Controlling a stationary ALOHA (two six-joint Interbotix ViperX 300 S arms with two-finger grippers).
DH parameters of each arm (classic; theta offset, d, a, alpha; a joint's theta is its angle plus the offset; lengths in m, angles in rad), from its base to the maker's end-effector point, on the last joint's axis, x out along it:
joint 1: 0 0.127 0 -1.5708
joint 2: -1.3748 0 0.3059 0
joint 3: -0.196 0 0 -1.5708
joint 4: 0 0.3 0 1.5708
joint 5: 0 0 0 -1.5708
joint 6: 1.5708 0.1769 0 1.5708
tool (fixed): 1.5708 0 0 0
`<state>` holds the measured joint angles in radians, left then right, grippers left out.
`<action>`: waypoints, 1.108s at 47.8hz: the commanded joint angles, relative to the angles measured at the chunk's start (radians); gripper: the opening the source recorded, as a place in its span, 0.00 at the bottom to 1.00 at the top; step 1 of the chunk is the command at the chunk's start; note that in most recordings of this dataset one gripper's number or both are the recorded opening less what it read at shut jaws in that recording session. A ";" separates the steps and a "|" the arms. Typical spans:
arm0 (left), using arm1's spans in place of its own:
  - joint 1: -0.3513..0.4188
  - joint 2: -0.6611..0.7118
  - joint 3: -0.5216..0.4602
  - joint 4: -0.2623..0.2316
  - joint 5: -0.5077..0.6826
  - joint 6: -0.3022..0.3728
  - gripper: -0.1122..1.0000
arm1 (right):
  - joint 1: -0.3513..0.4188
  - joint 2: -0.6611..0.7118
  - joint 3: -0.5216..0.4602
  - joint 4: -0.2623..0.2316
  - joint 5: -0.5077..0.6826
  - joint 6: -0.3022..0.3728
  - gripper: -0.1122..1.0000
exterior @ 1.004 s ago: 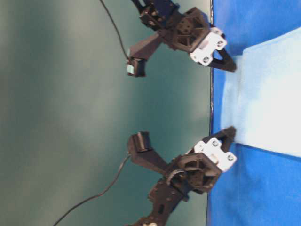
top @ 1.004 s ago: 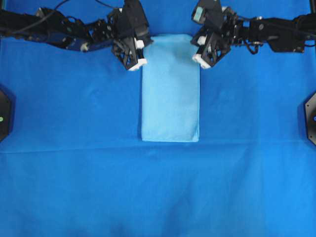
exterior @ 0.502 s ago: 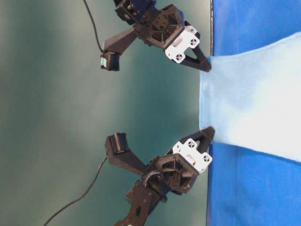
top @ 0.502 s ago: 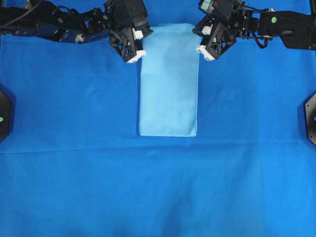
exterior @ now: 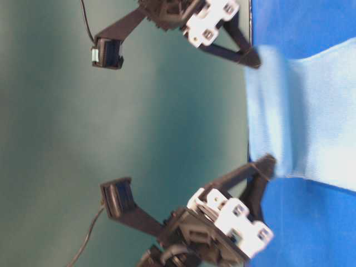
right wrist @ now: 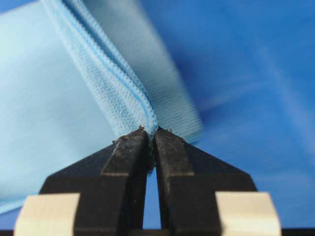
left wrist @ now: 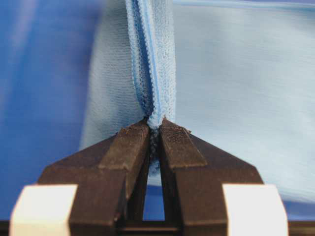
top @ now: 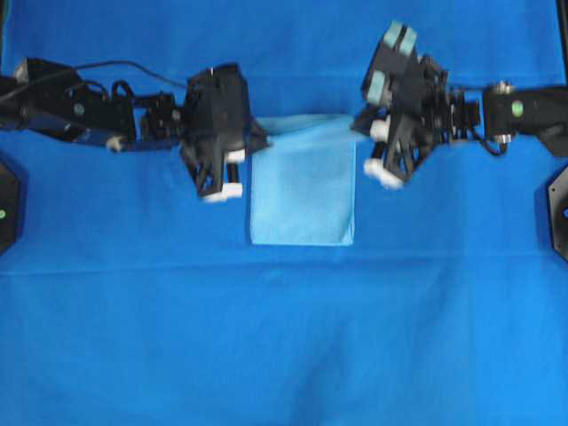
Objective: Fold the light blue towel.
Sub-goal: 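Fold the far edge over toward the near edge with both grippers, then release the towel and pull both grippers outward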
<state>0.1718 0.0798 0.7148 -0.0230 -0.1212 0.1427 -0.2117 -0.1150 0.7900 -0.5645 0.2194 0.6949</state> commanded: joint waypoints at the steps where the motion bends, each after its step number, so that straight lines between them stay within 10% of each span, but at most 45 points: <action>1: -0.069 -0.028 0.003 -0.002 0.003 0.002 0.13 | 0.051 -0.023 0.000 0.002 0.021 0.037 0.15; 41: -0.183 0.072 0.003 -0.002 -0.034 0.002 0.14 | 0.169 0.094 -0.018 0.011 -0.052 0.138 0.16; 53: -0.183 0.063 0.003 -0.002 -0.038 0.006 0.58 | 0.181 0.107 -0.048 0.008 -0.052 0.135 0.66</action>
<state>-0.0077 0.1641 0.7317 -0.0245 -0.1534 0.1473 -0.0383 0.0031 0.7655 -0.5553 0.1687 0.8283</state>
